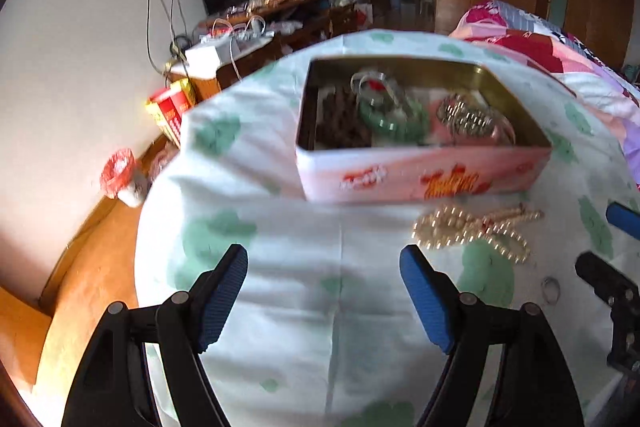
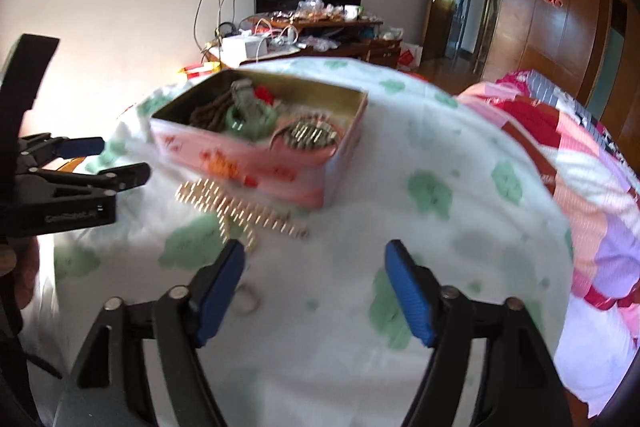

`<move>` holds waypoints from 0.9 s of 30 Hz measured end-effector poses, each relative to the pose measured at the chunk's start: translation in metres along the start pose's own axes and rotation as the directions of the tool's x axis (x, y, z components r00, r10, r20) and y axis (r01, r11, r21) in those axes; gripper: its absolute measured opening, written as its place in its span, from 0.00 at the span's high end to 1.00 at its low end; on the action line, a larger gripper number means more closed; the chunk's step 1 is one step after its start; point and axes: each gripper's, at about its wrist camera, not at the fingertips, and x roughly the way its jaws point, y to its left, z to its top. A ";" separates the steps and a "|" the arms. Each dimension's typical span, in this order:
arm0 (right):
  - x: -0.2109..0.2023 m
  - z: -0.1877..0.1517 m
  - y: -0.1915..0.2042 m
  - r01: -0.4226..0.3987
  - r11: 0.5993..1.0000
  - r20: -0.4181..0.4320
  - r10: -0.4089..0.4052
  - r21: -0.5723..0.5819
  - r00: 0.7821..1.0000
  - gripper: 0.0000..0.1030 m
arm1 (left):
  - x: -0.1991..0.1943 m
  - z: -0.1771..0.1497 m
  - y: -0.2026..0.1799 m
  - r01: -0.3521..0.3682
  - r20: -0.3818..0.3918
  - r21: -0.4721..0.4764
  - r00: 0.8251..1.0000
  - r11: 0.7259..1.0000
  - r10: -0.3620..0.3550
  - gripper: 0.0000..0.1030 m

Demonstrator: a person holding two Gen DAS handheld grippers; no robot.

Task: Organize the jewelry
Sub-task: 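Grasp the small silver ring with the right tool, then grasp the pearl necklace with the left tool while the right tool holds the ring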

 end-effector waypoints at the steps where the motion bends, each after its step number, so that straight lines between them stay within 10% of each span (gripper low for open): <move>1: 0.001 -0.003 0.003 -0.007 1.000 -0.009 0.007 0.001 1.000 0.33 | 0.001 -0.002 0.001 0.000 -0.005 -0.009 1.000 1.000 0.000 0.24; 10: 0.014 -0.021 0.023 -0.044 0.998 -0.062 0.042 -0.040 0.997 0.45 | 0.004 -0.007 0.005 0.005 -0.014 -0.035 1.000 0.999 -0.005 0.24; 18: 0.020 -0.024 0.025 -0.087 0.995 -0.077 0.084 -0.038 0.993 0.80 | -0.001 -0.001 -0.005 0.041 -0.009 -0.019 0.999 0.999 -0.041 0.23; 27: 0.014 -0.023 0.010 -0.036 0.999 -0.050 0.035 -0.015 0.998 0.80 | 0.001 0.014 -0.029 0.110 -0.031 -0.033 0.993 0.993 -0.111 0.24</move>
